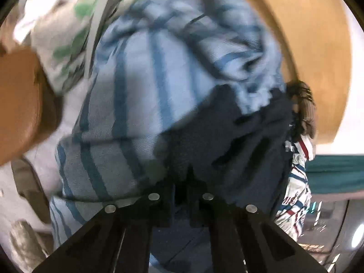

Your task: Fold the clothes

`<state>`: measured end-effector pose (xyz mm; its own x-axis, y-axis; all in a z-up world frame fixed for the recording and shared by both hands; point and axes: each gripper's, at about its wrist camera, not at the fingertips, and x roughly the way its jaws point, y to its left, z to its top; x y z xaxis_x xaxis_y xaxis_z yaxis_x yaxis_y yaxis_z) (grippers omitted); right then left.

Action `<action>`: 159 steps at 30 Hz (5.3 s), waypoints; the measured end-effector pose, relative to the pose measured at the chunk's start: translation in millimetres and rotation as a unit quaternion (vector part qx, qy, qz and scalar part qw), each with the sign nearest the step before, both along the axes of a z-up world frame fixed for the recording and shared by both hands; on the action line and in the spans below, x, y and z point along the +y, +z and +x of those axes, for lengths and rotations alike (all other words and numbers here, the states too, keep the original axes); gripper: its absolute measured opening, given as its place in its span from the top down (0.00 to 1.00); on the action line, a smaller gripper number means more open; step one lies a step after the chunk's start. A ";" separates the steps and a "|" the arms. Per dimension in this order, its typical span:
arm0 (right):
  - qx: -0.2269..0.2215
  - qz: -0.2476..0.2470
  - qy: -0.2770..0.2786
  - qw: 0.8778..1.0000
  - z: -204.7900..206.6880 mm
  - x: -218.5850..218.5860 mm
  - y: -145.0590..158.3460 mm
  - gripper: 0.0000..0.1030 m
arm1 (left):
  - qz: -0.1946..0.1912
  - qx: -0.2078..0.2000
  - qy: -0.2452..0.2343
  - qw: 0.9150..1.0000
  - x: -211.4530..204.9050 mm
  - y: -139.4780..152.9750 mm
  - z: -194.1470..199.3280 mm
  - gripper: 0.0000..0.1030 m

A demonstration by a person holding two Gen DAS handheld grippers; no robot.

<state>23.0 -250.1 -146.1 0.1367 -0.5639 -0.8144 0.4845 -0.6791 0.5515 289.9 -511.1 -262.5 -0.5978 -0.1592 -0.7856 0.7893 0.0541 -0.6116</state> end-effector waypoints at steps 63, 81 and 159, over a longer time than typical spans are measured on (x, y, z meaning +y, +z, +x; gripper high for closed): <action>0.273 0.169 0.343 0.883 22.9 -150.1 -135.5 0.90 | 0.076 0.100 0.104 0.987 103.3 43.2 -19.3 0.27; -0.072 0.164 -0.044 0.983 -129.8 34.3 -148.2 0.76 | 0.135 -0.104 -0.079 0.982 83.4 4.9 -108.5 0.27; -0.093 0.016 0.269 0.958 54.6 -24.0 -141.1 0.96 | 0.189 -0.260 -0.187 0.928 76.5 -27.3 -83.2 0.52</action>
<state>77.6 -274.1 -287.2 0.5459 -0.3459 -0.7631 0.6642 -0.3765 0.6458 206.7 -434.6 -289.8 -0.0805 0.3298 -0.9406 0.9792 -0.1501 -0.1365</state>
